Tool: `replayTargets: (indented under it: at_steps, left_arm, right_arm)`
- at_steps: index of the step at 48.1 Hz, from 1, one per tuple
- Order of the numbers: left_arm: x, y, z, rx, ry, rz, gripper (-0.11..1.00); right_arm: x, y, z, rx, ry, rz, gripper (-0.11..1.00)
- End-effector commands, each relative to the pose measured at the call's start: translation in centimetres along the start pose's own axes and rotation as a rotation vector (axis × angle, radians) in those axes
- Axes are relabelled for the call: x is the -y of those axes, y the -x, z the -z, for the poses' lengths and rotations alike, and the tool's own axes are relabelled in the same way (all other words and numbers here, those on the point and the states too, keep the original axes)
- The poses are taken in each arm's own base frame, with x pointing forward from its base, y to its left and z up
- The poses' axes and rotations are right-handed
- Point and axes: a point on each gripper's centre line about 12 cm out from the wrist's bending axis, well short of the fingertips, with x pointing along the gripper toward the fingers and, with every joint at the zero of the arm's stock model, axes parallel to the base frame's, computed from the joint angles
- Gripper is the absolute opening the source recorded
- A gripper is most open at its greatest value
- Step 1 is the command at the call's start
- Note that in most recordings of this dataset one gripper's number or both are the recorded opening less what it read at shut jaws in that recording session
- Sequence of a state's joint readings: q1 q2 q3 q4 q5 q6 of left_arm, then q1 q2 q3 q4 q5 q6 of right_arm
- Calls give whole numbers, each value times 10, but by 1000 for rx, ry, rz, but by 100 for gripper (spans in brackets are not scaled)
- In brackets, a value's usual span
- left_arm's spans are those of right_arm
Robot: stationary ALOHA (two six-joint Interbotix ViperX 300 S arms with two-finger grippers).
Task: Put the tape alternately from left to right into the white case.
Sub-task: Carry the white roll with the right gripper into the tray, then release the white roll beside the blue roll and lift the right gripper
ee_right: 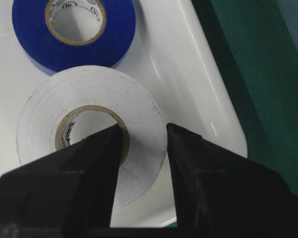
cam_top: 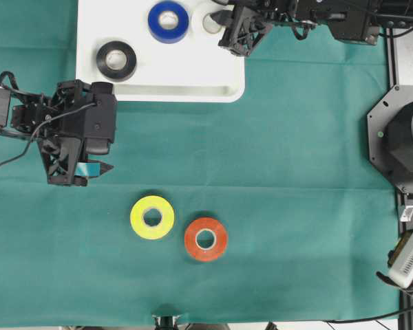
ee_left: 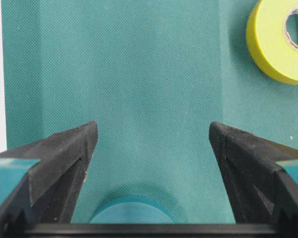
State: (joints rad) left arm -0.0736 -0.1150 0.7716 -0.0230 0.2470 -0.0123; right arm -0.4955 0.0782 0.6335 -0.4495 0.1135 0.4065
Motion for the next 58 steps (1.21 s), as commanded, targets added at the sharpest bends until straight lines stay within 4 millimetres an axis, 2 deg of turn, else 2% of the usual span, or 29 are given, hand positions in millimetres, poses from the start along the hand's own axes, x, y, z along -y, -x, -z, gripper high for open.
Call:
replayTargets:
  at_steps: [1, 20, 25, 32, 37, 50, 58]
  left_arm:
    - [1, 5, -9, 35, -1, 4, 100]
    - [1, 5, -9, 35, -3, 3, 100]
    - [1, 5, -9, 35, -1, 4, 100]
    - [1, 5, -9, 35, -1, 4, 100]
    - [1, 5, -9, 35, -3, 3, 100]
    - [1, 5, -9, 35, -3, 3, 100]
    - [1, 5, -10, 37, -1, 4, 100]
  right_arm:
    - [0, 5, -12, 41, 0, -2, 2]
    - [1, 5, -13, 40, 0, 0, 3]
    - [0, 5, -12, 39, 0, -1, 23]
    - [0, 5, -12, 40, 14, -1, 67]
    - [0, 5, -12, 40, 15, -1, 91]
    - [0, 5, -11, 38, 15, -2, 92]
    - [-8, 8, -12, 44, 27, -16, 91]
